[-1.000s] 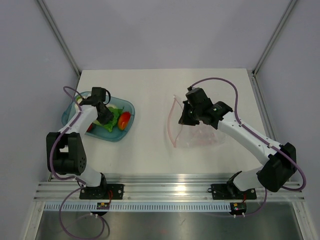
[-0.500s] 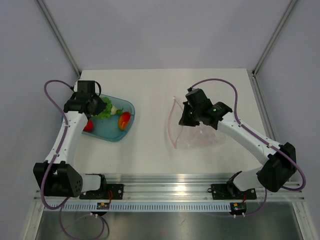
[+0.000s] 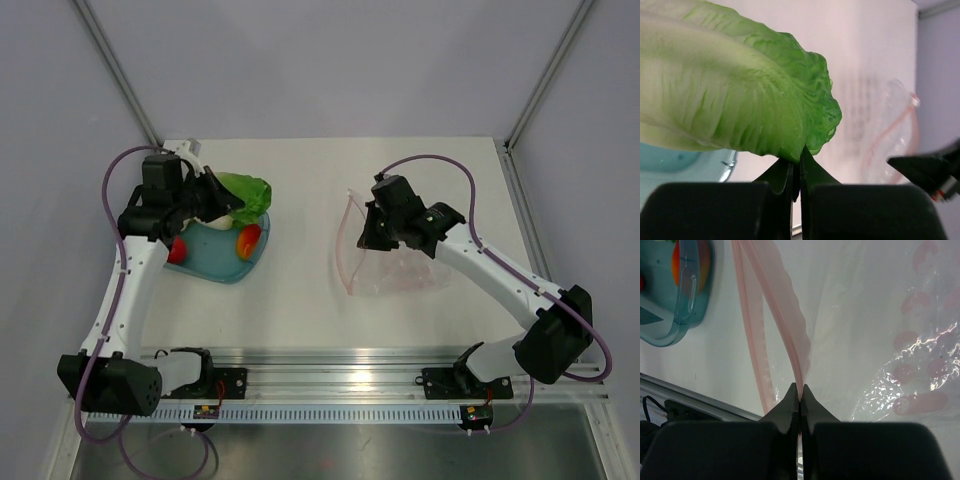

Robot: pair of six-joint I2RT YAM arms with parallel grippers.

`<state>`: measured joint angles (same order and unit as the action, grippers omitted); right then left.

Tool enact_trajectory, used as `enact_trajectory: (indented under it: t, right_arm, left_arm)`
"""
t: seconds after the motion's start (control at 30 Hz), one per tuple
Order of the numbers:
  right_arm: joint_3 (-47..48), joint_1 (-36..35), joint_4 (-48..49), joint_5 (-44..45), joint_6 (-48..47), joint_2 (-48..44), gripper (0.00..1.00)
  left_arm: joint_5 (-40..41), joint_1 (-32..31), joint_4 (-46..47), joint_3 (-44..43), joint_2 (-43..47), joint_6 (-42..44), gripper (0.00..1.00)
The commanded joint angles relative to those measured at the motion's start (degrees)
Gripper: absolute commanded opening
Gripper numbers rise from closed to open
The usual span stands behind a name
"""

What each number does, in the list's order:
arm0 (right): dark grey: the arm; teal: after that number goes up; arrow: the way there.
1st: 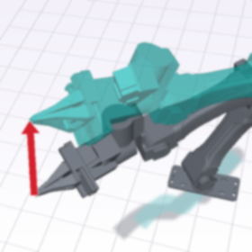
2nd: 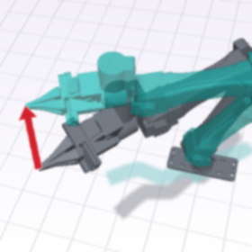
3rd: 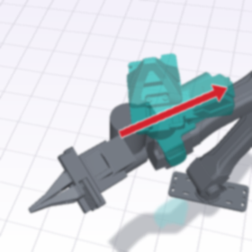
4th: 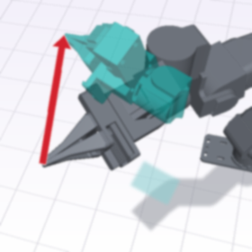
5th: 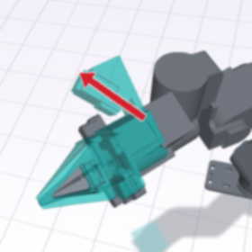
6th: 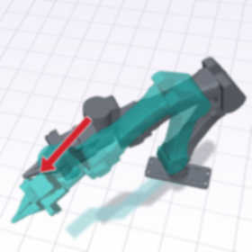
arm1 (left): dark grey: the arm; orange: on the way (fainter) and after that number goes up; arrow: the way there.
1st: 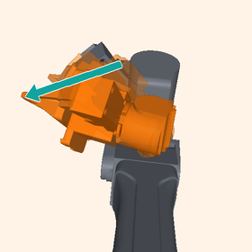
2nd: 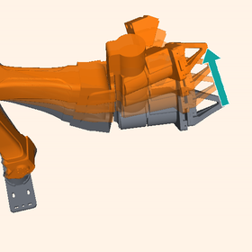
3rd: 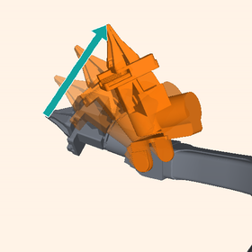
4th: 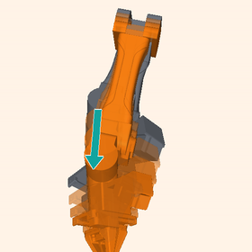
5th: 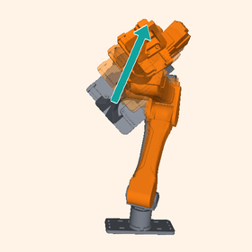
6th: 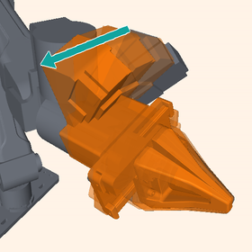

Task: Place the food in the zip-top bag and seal the zipper
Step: Pick up the fake vegetable from the bin, then place the fake vegetable in the bin.

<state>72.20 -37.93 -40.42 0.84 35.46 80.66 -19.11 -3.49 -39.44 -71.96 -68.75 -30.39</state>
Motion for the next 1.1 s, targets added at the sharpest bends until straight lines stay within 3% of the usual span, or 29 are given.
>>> enact_trajectory:
  t: [0.0, 0.2, 0.3, 0.33, 0.37, 0.47, 0.57, 0.77, 0.8, 0.9, 0.93, 1.0, 1.03, 1.07]
  right_arm:
    - [3.0, -0.5, 1.5, -0.1, -1.8, 0.1, 0.0]
    - [1.4, -0.5, 8.1, -0.6, 0.0, -0.7, 0.0]
    - [2.3, -0.4, 9.4, -2.2, -0.4, 0.4, 0.0]
    - [2.5, -0.3, 9.7, -2.2, -0.6, 0.6, 0.0]
    - [2.6, -0.3, 10.5, -2.5, -1.0, 1.0, 0.0]
    - [2.1, 0.8, 12.7, -3.7, -0.7, 1.6, 0.0]
    - [1.1, 1.5, 14.9, -5.9, 0.7, 1.9, 0.0]
    - [0.2, 1.5, 17.3, -8.5, 2.7, 2.2, 0.0]
    - [0.2, 1.5, 17.1, -8.5, 2.7, 2.0, 0.0]
    - [-0.4, 1.5, 16.8, -8.4, 3.0, 1.3, 0.0]
    - [-0.9, 1.5, 16.6, -8.4, 3.0, 0.8, 0.0]
    - [-2.0, 1.5, 16.1, -8.1, 3.1, -0.5, 0.0]
    - [-2.4, 1.5, 15.6, -7.9, 3.1, -1.4, 0.0]
    - [-2.8, 1.5, 15.5, -7.7, 3.1, -1.9, 0.0]
  left_arm:
    - [-16.8, -0.3, 8.1, -0.3, 4.7, 2.5, 0.0]
    - [-36.4, -0.3, 18.7, 2.2, 5.9, -5.3, 0.0]
    - [-45.0, -0.5, 37.6, 9.2, 7.5, -19.7, 0.0]
    - [-45.9, -0.6, 43.3, 11.6, 8.1, -28.3, 0.0]
    - [-46.3, -0.9, 53.7, 15.2, 8.5, -32.5, 0.0]
    - [-43.4, -2.0, 69.0, 19.6, 10.1, -45.7, 0.0]
    - [-39.2, -4.9, 74.9, 22.0, 11.5, -51.9, 0.0]
    - [-38.5, -8.9, 81.0, 20.5, 11.1, -57.2, 0.0]
    - [-38.5, -8.8, 80.7, 20.2, 11.2, -57.1, 0.0]
    - [-37.7, -8.0, 66.5, 16.8, 12.2, -47.5, 0.0]
    - [-33.8, -7.5, 49.2, 15.0, 12.8, -36.1, 0.0]
    - [-25.1, -6.6, 29.4, 6.4, 12.5, -17.5, 0.0]
    - [-13.6, -6.6, 15.6, 3.4, 11.9, -13.9, 0.0]
    - [-8.4, -6.4, 11.4, 0.7, 10.5, -11.6, 0.0]
